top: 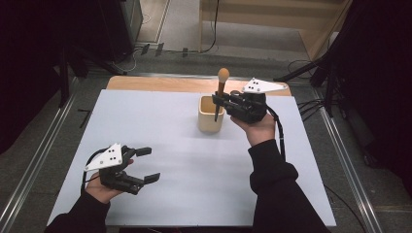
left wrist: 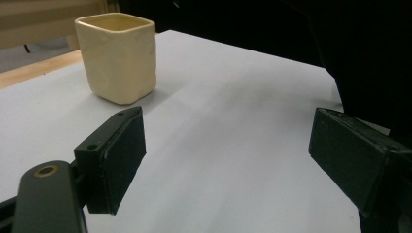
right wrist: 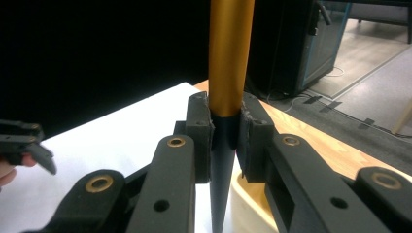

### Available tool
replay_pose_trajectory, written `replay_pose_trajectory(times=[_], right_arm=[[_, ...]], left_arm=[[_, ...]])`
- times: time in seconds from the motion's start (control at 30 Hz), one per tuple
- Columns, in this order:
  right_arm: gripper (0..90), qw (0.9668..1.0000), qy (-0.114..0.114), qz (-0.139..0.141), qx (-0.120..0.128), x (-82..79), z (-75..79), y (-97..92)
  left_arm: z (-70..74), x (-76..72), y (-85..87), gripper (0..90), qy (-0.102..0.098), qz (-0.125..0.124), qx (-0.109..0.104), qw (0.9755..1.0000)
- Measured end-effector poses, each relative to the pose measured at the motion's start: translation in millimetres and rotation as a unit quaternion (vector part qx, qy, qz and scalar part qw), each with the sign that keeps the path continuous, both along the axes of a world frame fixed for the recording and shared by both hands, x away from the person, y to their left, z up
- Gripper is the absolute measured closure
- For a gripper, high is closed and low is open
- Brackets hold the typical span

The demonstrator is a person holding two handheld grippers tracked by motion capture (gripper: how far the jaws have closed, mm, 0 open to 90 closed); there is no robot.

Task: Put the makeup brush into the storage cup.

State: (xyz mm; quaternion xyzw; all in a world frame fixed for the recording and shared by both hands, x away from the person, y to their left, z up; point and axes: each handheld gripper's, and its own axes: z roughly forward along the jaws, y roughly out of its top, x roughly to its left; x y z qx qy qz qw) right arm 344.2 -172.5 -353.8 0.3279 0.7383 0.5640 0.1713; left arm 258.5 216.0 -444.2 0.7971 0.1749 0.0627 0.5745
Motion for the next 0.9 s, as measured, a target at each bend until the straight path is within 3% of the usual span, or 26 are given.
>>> replay_pose_trajectory(times=[0.3, 0.6, 0.77, 0.9], right_arm=[[78.7, 0.9997, -0.003, -0.023, -0.006, 15.2, 4.0, -3.2], [78.7, 0.9995, 0.003, -0.032, 0.009, 30.1, 9.0, -3.0], [78.7, 0.9992, -0.001, -0.041, 0.0, 37.5, 9.5, 0.0], [78.7, 0.9988, -0.002, -0.049, 0.007, 43.1, 6.6, 1.1]], left_arm=[[0.5, 0.5, 1.5, 14.0, -0.001, -0.001, -0.001, 1.0], [2.0, -0.5, 0.8, 14.0, 0.001, -0.007, -0.005, 1.0], [1.8, -0.5, 0.9, 14.0, -0.001, -0.009, 0.0, 1.0], [3.3, -1.2, 1.5, 14.3, -0.01, 0.001, -0.001, 1.0]])
